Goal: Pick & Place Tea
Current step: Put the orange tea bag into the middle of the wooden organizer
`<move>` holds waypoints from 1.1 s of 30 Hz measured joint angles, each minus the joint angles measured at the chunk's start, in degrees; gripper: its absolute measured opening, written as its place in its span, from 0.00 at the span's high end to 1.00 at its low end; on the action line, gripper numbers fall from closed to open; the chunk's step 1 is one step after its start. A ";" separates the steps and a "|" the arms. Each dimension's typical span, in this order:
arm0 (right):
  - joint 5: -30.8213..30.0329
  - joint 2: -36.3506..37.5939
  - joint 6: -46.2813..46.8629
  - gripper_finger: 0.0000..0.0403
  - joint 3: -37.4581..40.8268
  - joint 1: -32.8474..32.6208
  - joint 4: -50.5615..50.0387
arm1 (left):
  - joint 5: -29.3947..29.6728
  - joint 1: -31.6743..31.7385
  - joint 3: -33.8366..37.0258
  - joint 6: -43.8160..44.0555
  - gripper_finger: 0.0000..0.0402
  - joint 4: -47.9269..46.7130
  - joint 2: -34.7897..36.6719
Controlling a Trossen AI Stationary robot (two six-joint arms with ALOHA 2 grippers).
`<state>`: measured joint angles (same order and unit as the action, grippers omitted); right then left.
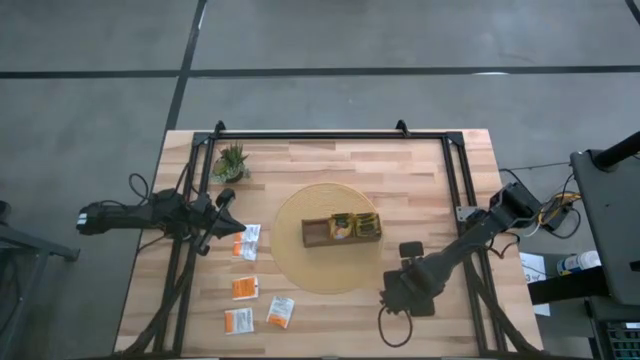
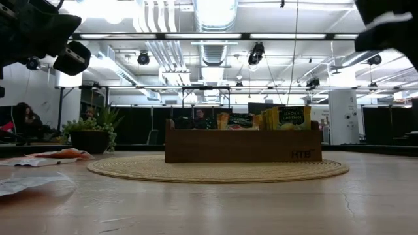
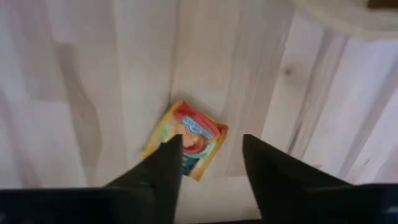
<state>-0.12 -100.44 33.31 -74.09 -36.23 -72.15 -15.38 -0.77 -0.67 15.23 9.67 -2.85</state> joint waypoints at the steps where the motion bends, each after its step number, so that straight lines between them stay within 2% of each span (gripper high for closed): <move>1: 0.17 0.00 -0.28 0.56 1.22 -0.02 0.51 | 0.01 0.01 0.00 0.01 1.00 0.01 0.00; 7: 0.93 -0.02 -4.26 0.44 7.90 -0.02 7.85 | 0.01 0.00 -0.01 0.01 1.00 0.04 0.00; 14: 5.33 -0.07 -3.81 0.43 17.27 -0.04 18.79 | 0.01 0.00 0.00 0.01 1.00 0.13 0.00; 16: 5.62 -0.03 -3.46 0.48 19.03 -0.02 18.50 | 0.02 0.01 0.00 -0.01 1.00 0.14 0.00; 18: 5.19 0.17 -2.49 0.59 19.81 -0.02 18.17 | 0.02 0.00 0.00 -0.01 1.00 0.13 0.00; 21: 3.36 0.28 -1.62 0.86 19.38 -0.04 16.22 | 0.01 0.01 -0.01 0.00 1.00 0.13 0.00; 23: 0.77 0.34 -1.78 0.93 17.99 -0.04 15.93 | 0.01 0.00 0.00 0.01 1.00 0.05 0.01; 28: -8.11 0.55 -1.50 0.97 11.52 0.00 15.31 | 0.01 0.00 -0.01 0.00 1.00 0.03 0.02; 30: -14.66 0.55 -0.11 0.97 8.51 -0.01 15.45 | 0.02 0.00 0.00 -0.01 1.00 0.04 0.02; 33: -27.69 0.59 3.66 0.97 4.71 0.07 15.49 | 0.02 0.00 -0.02 0.01 1.00 0.04 0.02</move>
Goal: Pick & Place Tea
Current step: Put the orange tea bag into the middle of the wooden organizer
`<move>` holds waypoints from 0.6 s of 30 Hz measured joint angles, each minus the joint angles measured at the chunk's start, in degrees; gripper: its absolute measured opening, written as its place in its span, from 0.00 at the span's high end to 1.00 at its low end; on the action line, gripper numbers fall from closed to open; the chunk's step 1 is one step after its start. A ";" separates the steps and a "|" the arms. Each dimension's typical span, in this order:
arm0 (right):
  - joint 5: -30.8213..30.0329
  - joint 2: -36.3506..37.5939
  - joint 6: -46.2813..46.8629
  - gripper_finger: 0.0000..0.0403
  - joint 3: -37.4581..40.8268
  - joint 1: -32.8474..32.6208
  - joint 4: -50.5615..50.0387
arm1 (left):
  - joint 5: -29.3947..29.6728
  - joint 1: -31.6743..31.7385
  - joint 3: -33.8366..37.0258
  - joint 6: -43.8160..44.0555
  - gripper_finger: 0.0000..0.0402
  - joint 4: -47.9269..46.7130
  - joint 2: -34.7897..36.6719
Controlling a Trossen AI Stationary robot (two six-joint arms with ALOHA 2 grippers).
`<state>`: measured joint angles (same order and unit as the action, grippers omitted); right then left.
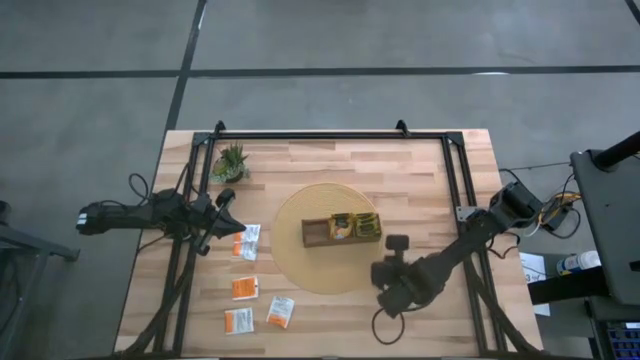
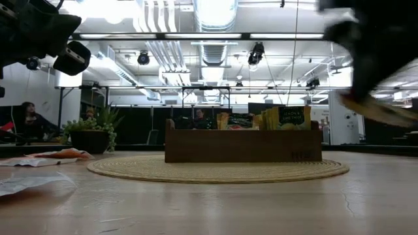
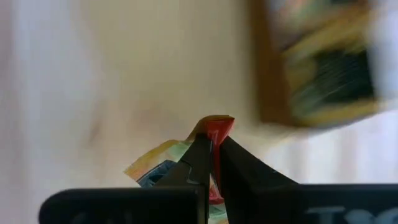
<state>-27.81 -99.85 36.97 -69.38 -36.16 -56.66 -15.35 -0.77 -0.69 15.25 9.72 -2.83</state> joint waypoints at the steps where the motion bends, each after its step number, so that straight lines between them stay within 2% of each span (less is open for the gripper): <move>1: -4.53 0.00 1.38 0.97 -0.98 0.02 0.20 | -0.01 -0.01 0.02 -0.01 1.00 0.00 0.00; 5: -18.78 0.01 3.87 0.97 -2.52 1.05 3.68 | -0.02 0.01 0.02 0.00 1.00 0.02 0.00; 8: -24.04 -0.02 2.25 0.97 -1.47 3.22 11.70 | -0.01 0.00 0.01 -0.02 1.00 0.02 0.00; 15: -26.02 -0.11 -12.44 0.97 4.24 10.32 36.79 | -0.02 0.00 0.01 -0.01 1.00 0.04 0.00; 18: -26.47 -0.11 -14.77 0.97 7.57 12.29 44.66 | -0.01 -0.01 0.00 -0.02 1.00 0.04 0.00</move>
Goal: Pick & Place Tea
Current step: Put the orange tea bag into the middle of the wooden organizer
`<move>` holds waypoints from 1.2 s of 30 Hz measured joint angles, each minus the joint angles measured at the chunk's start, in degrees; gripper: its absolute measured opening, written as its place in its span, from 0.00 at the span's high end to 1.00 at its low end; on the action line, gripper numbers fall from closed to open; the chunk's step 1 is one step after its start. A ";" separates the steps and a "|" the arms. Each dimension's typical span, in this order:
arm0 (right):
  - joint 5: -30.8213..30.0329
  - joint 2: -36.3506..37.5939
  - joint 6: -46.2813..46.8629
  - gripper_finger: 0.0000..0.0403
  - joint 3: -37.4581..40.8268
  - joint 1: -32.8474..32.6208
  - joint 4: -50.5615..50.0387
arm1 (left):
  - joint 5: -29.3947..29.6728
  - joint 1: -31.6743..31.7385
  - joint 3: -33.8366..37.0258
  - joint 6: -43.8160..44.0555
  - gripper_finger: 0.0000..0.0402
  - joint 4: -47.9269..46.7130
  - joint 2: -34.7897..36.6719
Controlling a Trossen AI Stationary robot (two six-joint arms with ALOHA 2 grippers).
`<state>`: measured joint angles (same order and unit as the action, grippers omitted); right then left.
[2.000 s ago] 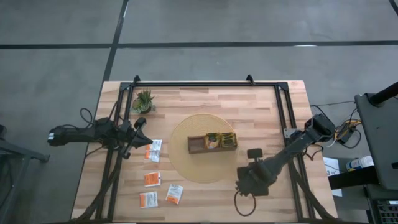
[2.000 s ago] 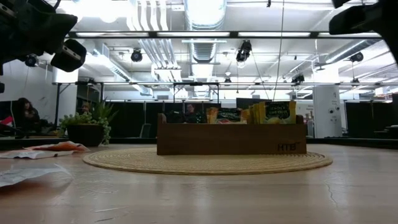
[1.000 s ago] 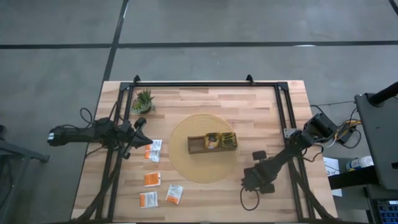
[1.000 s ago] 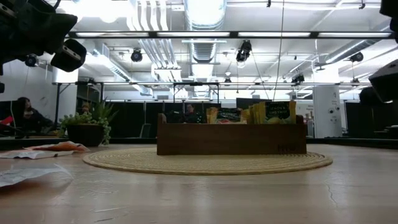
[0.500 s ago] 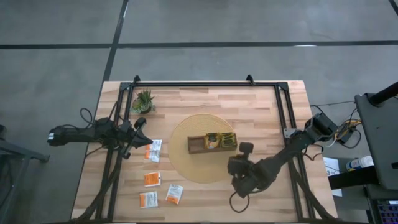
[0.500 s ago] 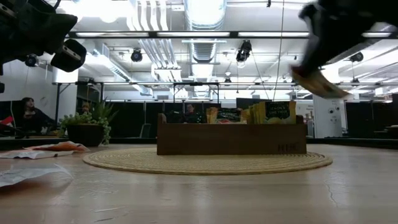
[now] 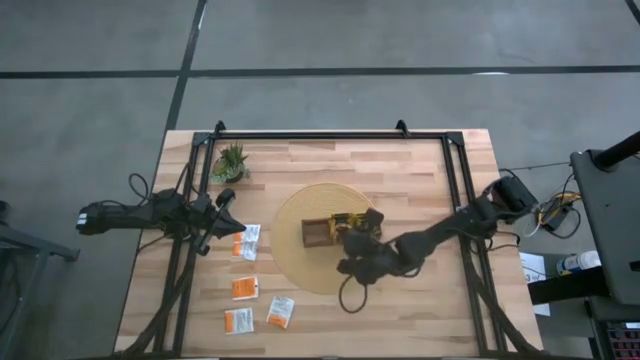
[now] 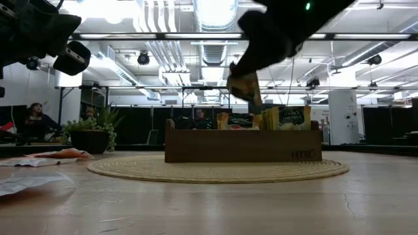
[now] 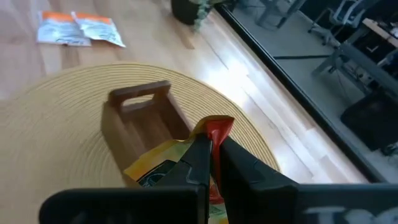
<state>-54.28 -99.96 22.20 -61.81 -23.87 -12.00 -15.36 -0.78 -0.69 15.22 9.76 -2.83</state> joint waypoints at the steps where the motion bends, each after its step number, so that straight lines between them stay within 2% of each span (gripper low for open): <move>1: 0.02 -0.01 -0.05 0.97 1.29 0.48 2.40 | 0.00 0.01 0.01 0.01 1.00 0.00 0.00; 8: -0.78 -0.04 -3.65 0.97 8.54 1.47 17.79 | -0.01 0.01 0.01 0.01 1.00 0.01 0.00; 13: -4.31 -0.24 -2.95 0.97 9.78 1.58 18.86 | 0.00 0.00 0.02 0.01 1.00 0.00 0.00; 20: -6.25 -6.69 -6.22 0.97 9.38 2.17 24.62 | 0.01 0.00 0.01 0.01 1.00 -0.21 -0.02; 30: -7.33 -10.40 -12.19 0.97 3.68 2.39 23.15 | 0.01 0.02 0.00 0.00 1.00 -0.81 -0.02; 36: -7.87 -11.35 -6.05 0.97 -1.11 2.38 8.26 | 0.01 0.00 0.02 0.02 1.00 -0.83 -0.02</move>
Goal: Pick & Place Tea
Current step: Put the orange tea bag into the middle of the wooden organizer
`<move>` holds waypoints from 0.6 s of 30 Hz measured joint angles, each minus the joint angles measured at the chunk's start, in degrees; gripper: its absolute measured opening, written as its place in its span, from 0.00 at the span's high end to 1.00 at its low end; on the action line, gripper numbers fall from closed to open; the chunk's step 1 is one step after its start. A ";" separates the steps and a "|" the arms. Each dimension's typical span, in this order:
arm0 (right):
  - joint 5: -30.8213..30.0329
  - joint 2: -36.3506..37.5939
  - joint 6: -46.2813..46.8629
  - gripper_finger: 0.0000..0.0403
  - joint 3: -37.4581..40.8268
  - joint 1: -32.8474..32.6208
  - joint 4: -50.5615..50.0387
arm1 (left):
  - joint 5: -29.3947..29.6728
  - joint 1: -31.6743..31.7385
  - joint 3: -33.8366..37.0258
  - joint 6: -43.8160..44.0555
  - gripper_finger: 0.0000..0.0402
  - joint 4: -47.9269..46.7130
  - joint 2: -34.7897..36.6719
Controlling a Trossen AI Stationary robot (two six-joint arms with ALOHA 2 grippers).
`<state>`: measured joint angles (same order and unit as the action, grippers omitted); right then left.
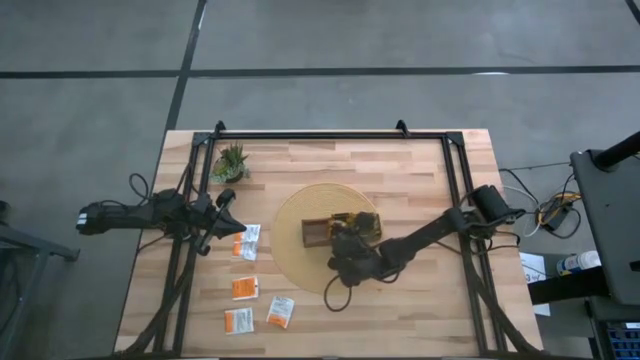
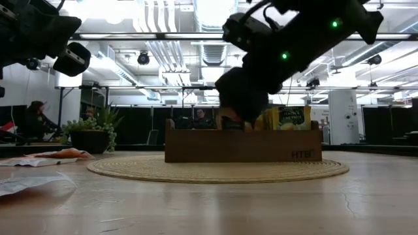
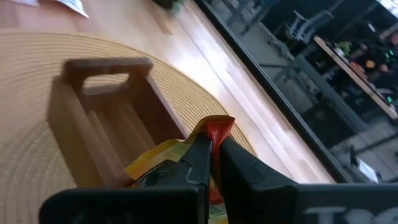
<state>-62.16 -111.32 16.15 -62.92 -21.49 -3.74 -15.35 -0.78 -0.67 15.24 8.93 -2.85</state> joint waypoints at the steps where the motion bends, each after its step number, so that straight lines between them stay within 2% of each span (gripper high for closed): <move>1: -0.60 -0.32 1.83 0.97 -0.32 0.01 -1.13 | 0.00 0.01 -0.01 0.00 1.00 0.02 0.00; 9: -0.78 -3.10 5.10 0.97 0.62 0.01 -1.24 | 0.00 0.00 0.00 0.00 1.00 -0.08 0.00; 18: 2.10 -3.14 3.29 0.97 0.11 0.03 -2.13 | -0.01 0.00 -0.01 0.00 1.00 -0.55 0.00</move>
<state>-60.06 -114.45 19.45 -62.80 -21.45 -5.87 -15.36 -0.78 -0.67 15.25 8.38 -2.85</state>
